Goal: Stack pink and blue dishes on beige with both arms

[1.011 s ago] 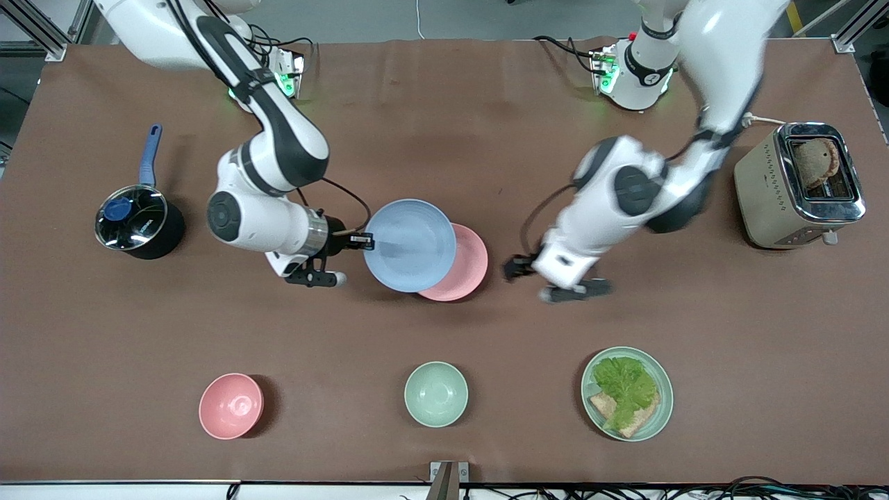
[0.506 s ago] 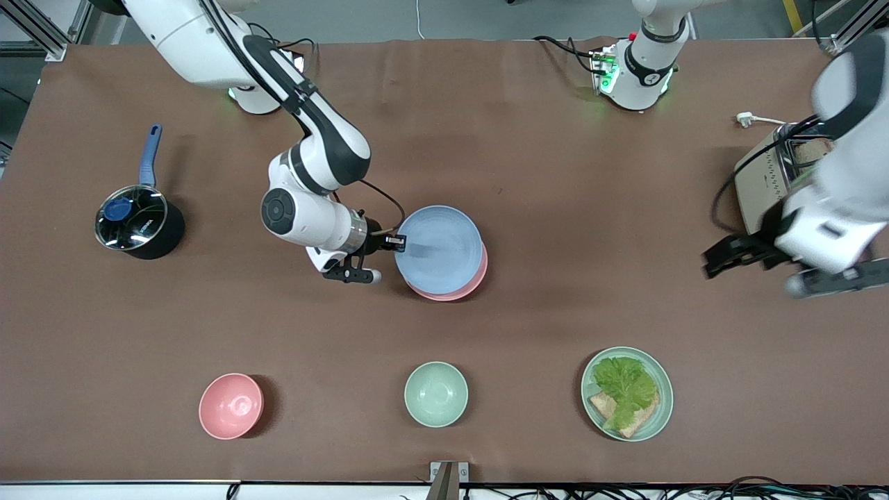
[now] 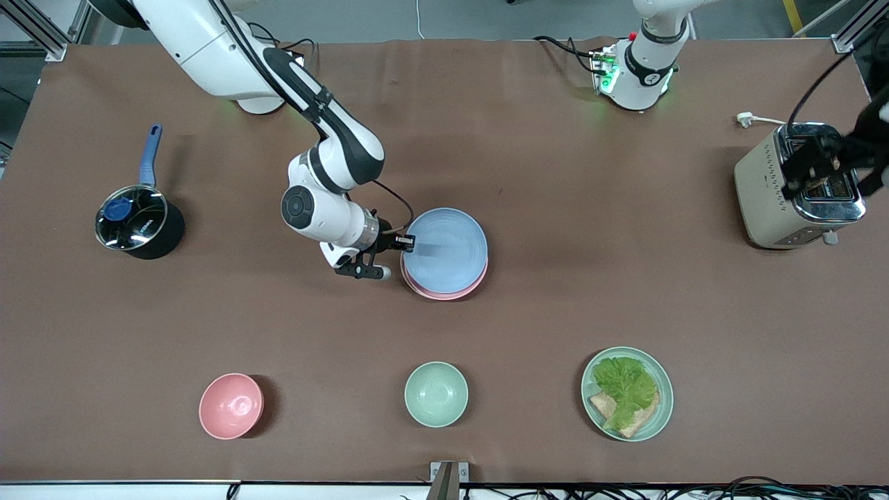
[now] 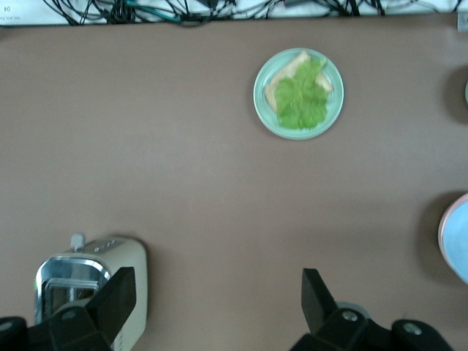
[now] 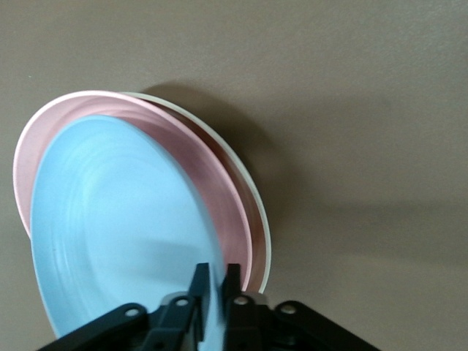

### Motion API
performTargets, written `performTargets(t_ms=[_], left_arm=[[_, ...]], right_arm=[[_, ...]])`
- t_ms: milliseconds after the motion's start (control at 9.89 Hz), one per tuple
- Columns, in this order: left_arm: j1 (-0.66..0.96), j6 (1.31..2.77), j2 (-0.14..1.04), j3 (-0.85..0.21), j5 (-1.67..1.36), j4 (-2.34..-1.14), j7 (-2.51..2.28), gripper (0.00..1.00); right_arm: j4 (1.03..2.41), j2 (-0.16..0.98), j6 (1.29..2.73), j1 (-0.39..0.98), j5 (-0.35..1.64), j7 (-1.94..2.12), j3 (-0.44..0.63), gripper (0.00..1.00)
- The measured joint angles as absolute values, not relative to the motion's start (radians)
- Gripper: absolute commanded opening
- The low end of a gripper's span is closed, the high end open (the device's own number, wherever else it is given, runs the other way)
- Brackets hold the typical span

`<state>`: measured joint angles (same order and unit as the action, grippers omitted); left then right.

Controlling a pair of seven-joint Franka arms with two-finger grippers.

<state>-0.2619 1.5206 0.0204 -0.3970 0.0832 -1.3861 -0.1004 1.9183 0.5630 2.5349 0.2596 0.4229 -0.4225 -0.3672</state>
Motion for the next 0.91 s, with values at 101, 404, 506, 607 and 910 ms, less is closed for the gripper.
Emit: performTargets(t_ms=[101,404,506,607,910], left_arm=[[-0.168,1.493,-0.008,-0.295,0.051,-1.402,-0.097,1.0],[-0.09,1.487,-0.076,-0.205,0.013,-1.481,-0.09,1.0],[-0.087,1.487,-0.088,-0.204,0.012,-1.494,-0.09,1.0],[-0.087,1.487,-0.095,-0.204,0.012,-1.5,-0.09,1.0],[-0.087,1.487,-0.103,-0.199,0.012,-1.502,-0.09,1.0]], right_arm=[[1.919,0.563,2.535,0.258,0.423,-0.422,-0.367,0.76],[1.919,0.563,2.535,0.253,0.423,-0.423,-0.366,1.0],[1.918,0.561,2.534,0.248,0.421,-0.422,-0.366,1.0],[1.912,0.544,2.51,0.24,0.414,-0.422,-0.364,1.0],[1.889,0.364,2.233,0.143,0.223,-0.428,-0.334,1.0]])
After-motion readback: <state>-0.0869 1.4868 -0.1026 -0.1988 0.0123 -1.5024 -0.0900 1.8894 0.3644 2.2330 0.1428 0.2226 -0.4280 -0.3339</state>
